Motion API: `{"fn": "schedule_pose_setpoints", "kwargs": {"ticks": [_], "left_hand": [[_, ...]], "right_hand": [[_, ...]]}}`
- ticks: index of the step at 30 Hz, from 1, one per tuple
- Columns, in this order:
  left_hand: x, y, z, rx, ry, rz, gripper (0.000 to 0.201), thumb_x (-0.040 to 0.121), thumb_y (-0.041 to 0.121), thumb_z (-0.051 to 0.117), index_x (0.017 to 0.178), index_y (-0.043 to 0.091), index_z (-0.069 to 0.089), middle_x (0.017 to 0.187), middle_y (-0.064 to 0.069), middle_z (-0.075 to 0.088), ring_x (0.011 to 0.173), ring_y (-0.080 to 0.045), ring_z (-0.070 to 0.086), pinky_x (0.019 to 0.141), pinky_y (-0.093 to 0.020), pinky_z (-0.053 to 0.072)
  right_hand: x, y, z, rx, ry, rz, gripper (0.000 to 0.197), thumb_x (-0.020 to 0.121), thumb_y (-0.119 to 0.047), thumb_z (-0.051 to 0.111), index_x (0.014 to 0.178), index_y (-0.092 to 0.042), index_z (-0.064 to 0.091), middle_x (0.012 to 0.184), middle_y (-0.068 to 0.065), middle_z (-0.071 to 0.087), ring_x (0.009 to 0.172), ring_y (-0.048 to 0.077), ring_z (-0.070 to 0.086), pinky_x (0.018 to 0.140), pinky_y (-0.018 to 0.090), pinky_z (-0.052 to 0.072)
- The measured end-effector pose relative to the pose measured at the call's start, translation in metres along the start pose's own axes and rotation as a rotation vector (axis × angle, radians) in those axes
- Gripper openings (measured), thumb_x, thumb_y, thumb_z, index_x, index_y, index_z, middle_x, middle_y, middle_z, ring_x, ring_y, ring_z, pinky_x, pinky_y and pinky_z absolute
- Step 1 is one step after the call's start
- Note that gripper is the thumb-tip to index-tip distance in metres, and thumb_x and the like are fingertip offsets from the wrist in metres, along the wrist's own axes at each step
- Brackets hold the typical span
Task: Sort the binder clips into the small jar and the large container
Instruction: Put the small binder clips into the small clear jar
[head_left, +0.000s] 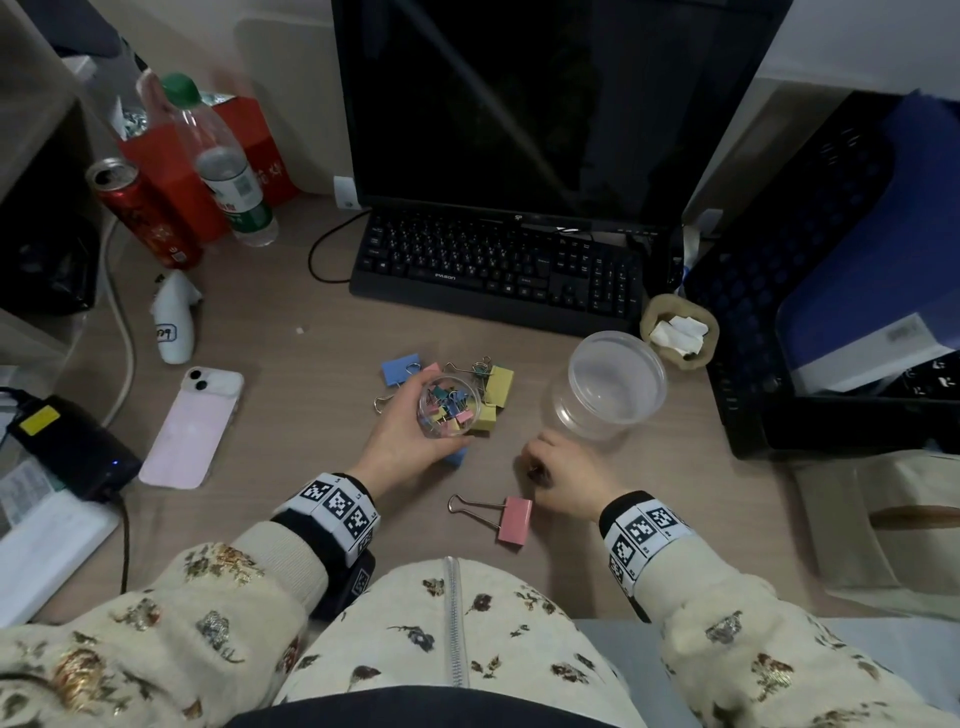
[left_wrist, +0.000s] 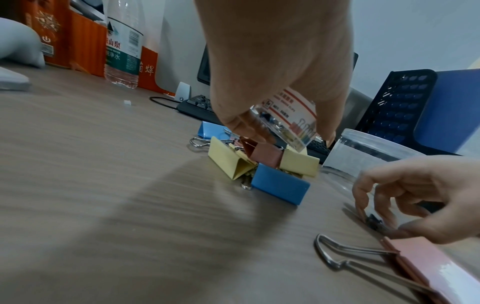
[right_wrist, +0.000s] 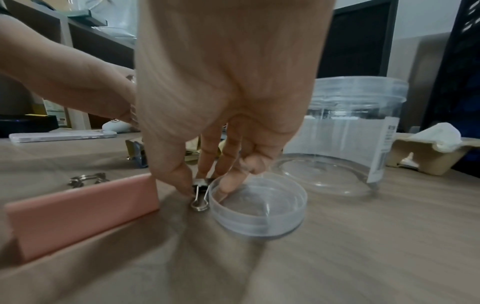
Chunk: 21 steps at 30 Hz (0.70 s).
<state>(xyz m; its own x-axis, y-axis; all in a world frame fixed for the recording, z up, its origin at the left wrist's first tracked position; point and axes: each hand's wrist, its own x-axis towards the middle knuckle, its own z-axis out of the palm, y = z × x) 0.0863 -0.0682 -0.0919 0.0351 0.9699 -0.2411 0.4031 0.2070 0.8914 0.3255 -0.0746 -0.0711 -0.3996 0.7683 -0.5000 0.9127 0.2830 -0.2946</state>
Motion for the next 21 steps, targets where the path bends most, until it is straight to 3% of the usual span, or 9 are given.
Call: {"fn": "schedule_pose_setpoints", "kwargs": {"ticks": [6, 12, 19, 21], "left_hand": [[0.0, -0.001, 0.0, -0.003, -0.008, -0.008, 0.096, 0.061, 0.025, 0.092, 0.142, 0.025, 0.04, 0.134, 0.022, 0.044, 0.122, -0.004, 0.051, 0.107, -0.037, 0.045], [0.0, 0.0, -0.001, -0.002, -0.007, -0.016, 0.093, 0.062, 0.023, 0.091, 0.14, 0.026, 0.041, 0.13, 0.025, 0.044, 0.119, -0.001, 0.051, 0.106, -0.035, 0.046], [-0.001, 0.001, -0.002, -0.024, -0.003, -0.018, 0.092, 0.063, 0.022, 0.091, 0.14, 0.026, 0.041, 0.133, 0.021, 0.045, 0.118, 0.0, 0.051, 0.104, -0.031, 0.048], [0.0, 0.001, -0.002, -0.03, -0.004, -0.022, 0.093, 0.062, 0.022, 0.091, 0.14, 0.025, 0.042, 0.133, 0.02, 0.046, 0.119, -0.002, 0.052, 0.104, -0.031, 0.047]], "right_hand": [[0.0, -0.006, 0.005, -0.019, 0.047, 0.071, 0.034, 0.08, -0.02, 0.063, 0.113, -0.015, 0.053, 0.113, 0.005, 0.049, 0.095, 0.03, 0.058, 0.075, 0.04, 0.051], [0.004, -0.011, 0.004, -0.022, 0.014, 0.161, 0.049, 0.075, -0.02, 0.072, 0.118, -0.016, 0.049, 0.116, 0.004, 0.046, 0.099, 0.028, 0.056, 0.08, 0.043, 0.054], [-0.002, 0.0, -0.004, 0.187, 0.106, 0.146, 0.025, 0.078, -0.016, 0.063, 0.102, -0.015, 0.058, 0.103, 0.001, 0.053, 0.094, 0.02, 0.056, 0.078, 0.03, 0.047], [-0.004, 0.002, -0.007, 0.27, 0.149, 0.148, 0.018, 0.08, -0.016, 0.063, 0.098, -0.015, 0.061, 0.1, 0.001, 0.055, 0.09, 0.018, 0.056, 0.079, 0.032, 0.049]]}}
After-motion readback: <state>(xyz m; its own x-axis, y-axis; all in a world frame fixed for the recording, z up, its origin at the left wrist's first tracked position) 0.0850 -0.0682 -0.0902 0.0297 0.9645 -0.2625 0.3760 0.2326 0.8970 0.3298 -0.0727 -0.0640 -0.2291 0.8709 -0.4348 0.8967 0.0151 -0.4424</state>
